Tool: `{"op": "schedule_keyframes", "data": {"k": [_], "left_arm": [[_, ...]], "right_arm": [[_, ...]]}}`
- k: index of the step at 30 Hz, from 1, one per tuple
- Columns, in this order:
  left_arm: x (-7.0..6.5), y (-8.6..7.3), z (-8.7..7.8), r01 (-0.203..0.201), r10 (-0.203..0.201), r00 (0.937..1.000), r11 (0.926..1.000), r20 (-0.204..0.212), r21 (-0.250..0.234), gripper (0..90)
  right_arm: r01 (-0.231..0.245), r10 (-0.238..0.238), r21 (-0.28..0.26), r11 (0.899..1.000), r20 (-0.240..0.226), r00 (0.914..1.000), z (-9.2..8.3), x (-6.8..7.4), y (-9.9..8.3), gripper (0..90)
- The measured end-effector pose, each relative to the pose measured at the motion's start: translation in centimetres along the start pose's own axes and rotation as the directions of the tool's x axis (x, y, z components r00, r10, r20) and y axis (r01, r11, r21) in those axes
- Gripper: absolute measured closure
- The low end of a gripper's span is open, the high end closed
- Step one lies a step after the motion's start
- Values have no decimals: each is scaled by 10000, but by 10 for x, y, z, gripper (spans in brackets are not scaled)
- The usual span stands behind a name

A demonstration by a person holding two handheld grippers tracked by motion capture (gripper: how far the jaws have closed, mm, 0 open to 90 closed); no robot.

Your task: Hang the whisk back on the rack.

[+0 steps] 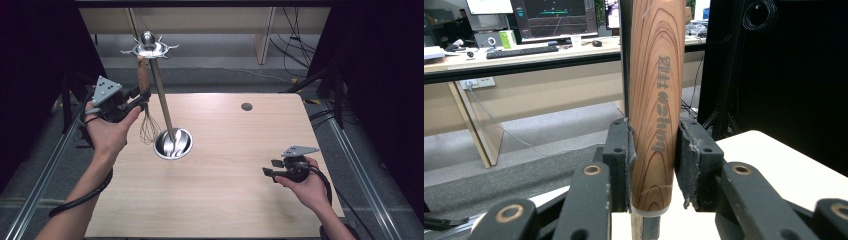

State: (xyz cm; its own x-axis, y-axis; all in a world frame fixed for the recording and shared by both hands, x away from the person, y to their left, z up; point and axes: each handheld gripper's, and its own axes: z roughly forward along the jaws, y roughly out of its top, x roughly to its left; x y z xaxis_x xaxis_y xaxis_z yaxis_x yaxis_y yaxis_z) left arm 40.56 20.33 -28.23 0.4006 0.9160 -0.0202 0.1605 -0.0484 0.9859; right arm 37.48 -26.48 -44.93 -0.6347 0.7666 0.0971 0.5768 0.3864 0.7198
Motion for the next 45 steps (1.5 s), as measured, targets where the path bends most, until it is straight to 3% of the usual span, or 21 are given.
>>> {"op": "schedule_keyframes", "data": {"k": [10,15,21,28,34,37,45], "left_arm": [[0,0,3,60,-60,9999,10000,89,36,651],[1,-1,2,26,-26,10000,10000,50,42,577],[0,-3,-2,114,-120,9988,9999,475,121,479],[-2,-6,-11,260,-274,9969,9995,735,199,428],[-2,-13,-22,323,-346,9960,9991,821,288,413],[-3,-22,-28,540,-573,9928,9980,1057,332,418],[-3,-39,-35,482,-550,9932,9965,1029,678,387]], "right_arm": [[4,-4,-18,10000,-6,10000,1,0,0,498],[-15,15,-10,10000,-22,10000,1,0,0,495],[-16,16,52,10000,-46,10000,2,1,0,493],[-134,135,119,9998,-51,9999,1,1,0,491],[-19,19,7,10000,-22,10000,1,0,0,489],[-30,30,17,10000,-21,10000,1,0,-1,488],[51,-51,-16,10000,4,10000,2,0,-1,486]]}}
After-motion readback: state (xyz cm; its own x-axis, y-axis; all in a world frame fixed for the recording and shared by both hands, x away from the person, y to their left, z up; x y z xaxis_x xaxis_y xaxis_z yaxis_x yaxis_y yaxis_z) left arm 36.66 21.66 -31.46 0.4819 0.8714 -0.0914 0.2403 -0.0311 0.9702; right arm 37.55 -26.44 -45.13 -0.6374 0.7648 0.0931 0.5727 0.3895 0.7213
